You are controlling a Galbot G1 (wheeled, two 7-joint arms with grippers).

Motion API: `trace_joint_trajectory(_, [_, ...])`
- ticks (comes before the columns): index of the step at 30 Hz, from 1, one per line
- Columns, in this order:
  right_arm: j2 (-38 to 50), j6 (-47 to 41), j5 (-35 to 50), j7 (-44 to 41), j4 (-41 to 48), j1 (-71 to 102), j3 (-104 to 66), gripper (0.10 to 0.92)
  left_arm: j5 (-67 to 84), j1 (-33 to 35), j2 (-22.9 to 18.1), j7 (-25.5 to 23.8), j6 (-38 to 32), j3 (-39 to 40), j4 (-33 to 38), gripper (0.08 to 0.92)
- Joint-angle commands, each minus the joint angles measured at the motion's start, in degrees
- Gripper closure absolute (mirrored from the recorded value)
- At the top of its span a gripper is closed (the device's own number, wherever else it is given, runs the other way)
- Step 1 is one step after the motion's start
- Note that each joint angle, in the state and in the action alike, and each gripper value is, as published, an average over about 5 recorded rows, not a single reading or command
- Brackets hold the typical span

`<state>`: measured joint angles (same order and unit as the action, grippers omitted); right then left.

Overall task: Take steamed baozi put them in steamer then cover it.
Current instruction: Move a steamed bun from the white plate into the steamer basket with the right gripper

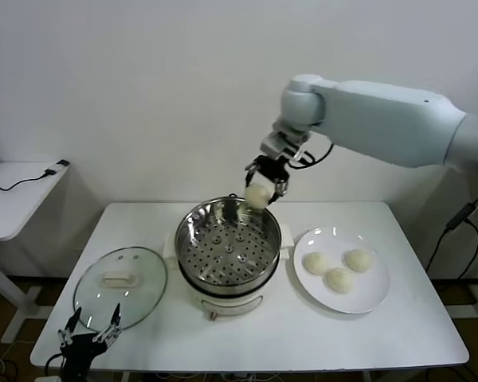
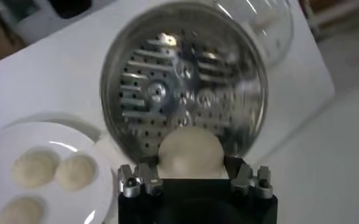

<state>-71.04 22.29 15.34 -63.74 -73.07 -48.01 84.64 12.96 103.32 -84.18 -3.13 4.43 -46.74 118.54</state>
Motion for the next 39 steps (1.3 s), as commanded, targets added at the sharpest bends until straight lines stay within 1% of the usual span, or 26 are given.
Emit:
trace_joint_trajectory(1, [-5.84, 14.04, -17.99, 2.96, 1.88, 6.00, 0.08, 0.304, -0.18, 0.34, 0.09, 0.04, -0.12, 0.01, 0.21, 0.177])
trace_joint_trajectory(4, [-7.13, 15.34, -22.39, 4.82, 8.51, 10.40, -1.25, 0.304, -0.26, 0.56, 0.06, 0.09, -0.32, 0.02, 0.05, 0.177])
trace_joint_trajectory(6, [-7.94, 15.48, -23.54, 5.81, 11.98, 12.77, -2.05, 0.304, -0.27, 0.65, -0.02, 0.12, -0.40, 0.02, -0.01, 0.177])
trace_joint_trajectory(19, [-14.44, 16.09, -28.40, 11.96, 27.91, 22.96, -6.18, 0.304, -0.12, 0.56, -0.05, 0.25, -0.64, -0.15, -0.12, 0.177])
trace_joint_trajectory(24, [-17.09, 16.77, -28.22, 12.24, 31.84, 24.05, -6.99, 0.296, -0.11, 0.42, -0.03, 0.26, -0.63, -0.21, -0.12, 0.177])
trace_joint_trajectory(27, [-17.67, 17.55, -27.20, 12.17, 32.24, 23.37, -6.75, 0.249, -0.03, 0.45, 0.00, 0.27, -0.65, -0.22, 0.01, 0.177])
trace_joint_trajectory(30, [-16.77, 18.48, -23.16, 11.16, 30.31, 20.47, -5.86, 0.210, 0.02, 0.49, 0.03, 0.27, -0.57, -0.27, 0.31, 0.177])
trace_joint_trajectory(34, [-13.37, 18.73, -11.49, 6.96, 23.90, 11.21, -2.74, 0.203, -0.02, 0.63, -0.02, 0.25, -0.35, -0.28, 1.01, 0.177])
trace_joint_trajectory(37, [-9.25, 15.78, 3.59, 1.95, 17.51, 1.16, 3.01, 0.203, -0.04, 0.80, -0.17, 0.23, -0.25, -0.19, 1.45, 0.177])
trace_joint_trajectory(39, [-4.54, 9.38, 16.11, -2.24, 12.22, -5.85, 8.94, 0.203, -0.02, 0.91, -0.24, 0.23, -0.26, -0.14, 1.67, 0.177])
